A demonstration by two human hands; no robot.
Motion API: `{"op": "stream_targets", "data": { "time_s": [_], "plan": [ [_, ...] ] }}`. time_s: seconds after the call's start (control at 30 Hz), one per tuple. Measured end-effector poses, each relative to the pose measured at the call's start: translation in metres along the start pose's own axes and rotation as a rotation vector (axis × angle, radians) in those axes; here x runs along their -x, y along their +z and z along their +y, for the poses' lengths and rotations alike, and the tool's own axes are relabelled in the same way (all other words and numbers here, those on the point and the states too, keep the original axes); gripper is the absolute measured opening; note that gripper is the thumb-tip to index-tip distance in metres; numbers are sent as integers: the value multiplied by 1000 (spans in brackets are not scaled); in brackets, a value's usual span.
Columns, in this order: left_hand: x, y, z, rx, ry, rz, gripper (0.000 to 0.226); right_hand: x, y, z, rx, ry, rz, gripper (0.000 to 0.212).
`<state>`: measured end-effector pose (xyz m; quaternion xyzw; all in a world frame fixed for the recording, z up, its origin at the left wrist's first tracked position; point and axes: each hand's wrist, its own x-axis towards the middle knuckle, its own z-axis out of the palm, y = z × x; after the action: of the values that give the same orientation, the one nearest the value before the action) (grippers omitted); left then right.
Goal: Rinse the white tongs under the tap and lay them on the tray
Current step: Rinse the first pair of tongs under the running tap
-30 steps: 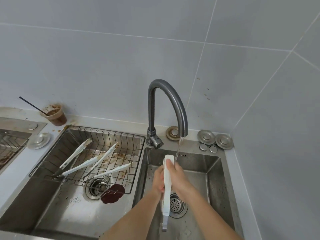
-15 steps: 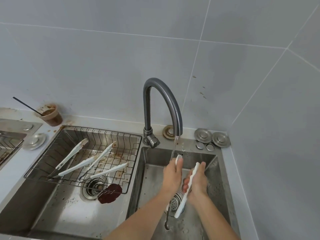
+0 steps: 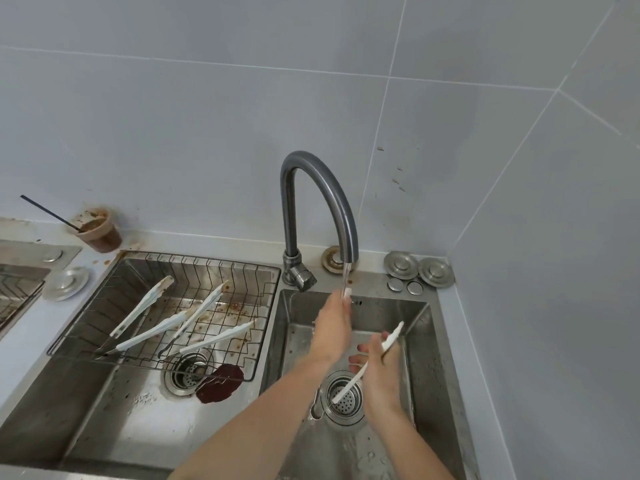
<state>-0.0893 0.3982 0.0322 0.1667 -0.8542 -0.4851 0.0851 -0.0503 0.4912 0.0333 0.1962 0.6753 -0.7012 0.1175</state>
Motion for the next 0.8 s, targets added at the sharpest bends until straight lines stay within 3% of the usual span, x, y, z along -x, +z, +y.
{"op": "stream_targets", "data": {
  "time_s": [0.1,0.23,0.43,0.57,0.7,0.8],
  "plan": [
    [2,7,-1,-156,79,23,30,2,-5,6,6,75,-35,23],
    [-3,6,-11,-277,-119,52,48,-2,-11,13,69,157,-127,19],
    [5,7,-43,-37,-409,91,48,-22,-24,29,201,257,-346,25],
    [17,10,-75,-52,-542,-59,29,-34,-30,57,223,309,-191,24],
    [31,22,-108,-35,-618,-232,36,-41,-23,91,426,285,-95,21],
    [40,24,-131,-153,-678,-358,42,-44,-27,114,679,240,-48,26]
  ]
}}
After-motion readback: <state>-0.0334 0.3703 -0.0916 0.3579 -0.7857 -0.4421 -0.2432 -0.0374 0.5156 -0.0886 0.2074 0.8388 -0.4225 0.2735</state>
